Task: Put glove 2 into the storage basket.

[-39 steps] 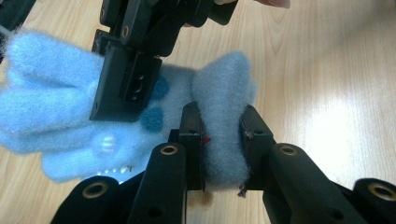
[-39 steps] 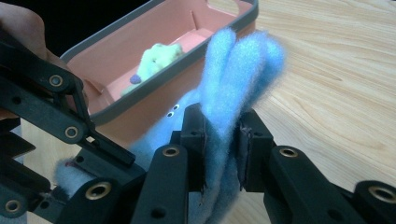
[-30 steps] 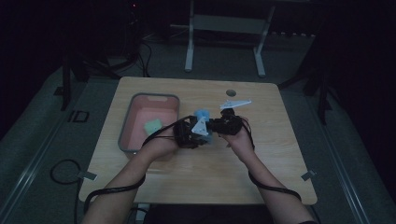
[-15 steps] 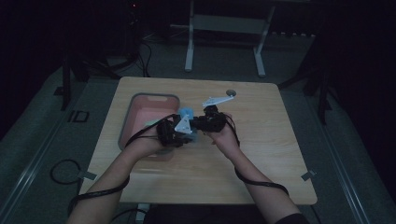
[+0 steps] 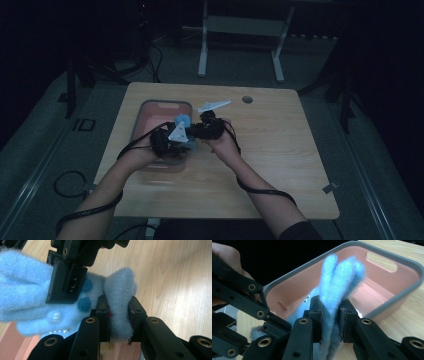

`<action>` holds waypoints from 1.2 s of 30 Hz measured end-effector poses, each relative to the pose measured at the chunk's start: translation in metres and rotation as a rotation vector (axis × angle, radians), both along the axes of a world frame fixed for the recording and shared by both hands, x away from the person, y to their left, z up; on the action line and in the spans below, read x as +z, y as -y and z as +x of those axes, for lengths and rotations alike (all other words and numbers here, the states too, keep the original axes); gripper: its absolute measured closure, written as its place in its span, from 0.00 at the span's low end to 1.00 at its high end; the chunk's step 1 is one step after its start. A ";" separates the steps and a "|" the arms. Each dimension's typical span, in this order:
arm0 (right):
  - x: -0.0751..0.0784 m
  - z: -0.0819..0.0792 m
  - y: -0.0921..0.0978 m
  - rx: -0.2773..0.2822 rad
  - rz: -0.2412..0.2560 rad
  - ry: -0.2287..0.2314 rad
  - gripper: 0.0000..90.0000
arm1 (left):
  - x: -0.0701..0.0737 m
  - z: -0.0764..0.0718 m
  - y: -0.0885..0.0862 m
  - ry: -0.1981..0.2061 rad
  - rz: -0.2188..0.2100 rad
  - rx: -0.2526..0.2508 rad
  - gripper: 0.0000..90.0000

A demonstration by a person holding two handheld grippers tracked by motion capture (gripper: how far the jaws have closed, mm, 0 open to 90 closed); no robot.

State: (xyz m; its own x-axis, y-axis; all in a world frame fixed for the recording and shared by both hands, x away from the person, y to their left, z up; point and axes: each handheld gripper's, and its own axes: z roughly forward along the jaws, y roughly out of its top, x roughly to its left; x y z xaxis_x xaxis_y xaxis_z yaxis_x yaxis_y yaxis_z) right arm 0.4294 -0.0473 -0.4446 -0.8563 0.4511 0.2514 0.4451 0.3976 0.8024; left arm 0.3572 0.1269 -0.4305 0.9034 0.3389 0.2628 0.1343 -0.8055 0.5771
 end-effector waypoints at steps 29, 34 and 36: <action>-0.024 0.013 -0.062 0.022 -0.024 -0.027 0.84 | -0.024 0.007 -0.054 -0.043 -0.011 0.097 0.84; -0.032 0.017 -0.064 0.018 -0.061 -0.028 0.84 | -0.034 0.012 -0.051 -0.058 0.006 0.096 0.84; -0.036 0.020 -0.064 0.016 -0.074 -0.039 0.84 | -0.037 0.015 -0.050 -0.066 0.012 0.099 0.84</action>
State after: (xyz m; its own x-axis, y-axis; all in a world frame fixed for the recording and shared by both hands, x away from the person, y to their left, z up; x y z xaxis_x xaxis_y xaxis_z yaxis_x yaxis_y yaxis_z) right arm 0.4491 0.0170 -0.4803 -0.8535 0.4563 0.2516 0.4688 0.4619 0.7529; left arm 0.3718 0.1770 -0.4674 0.8814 0.4240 0.2082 0.2508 -0.7936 0.5544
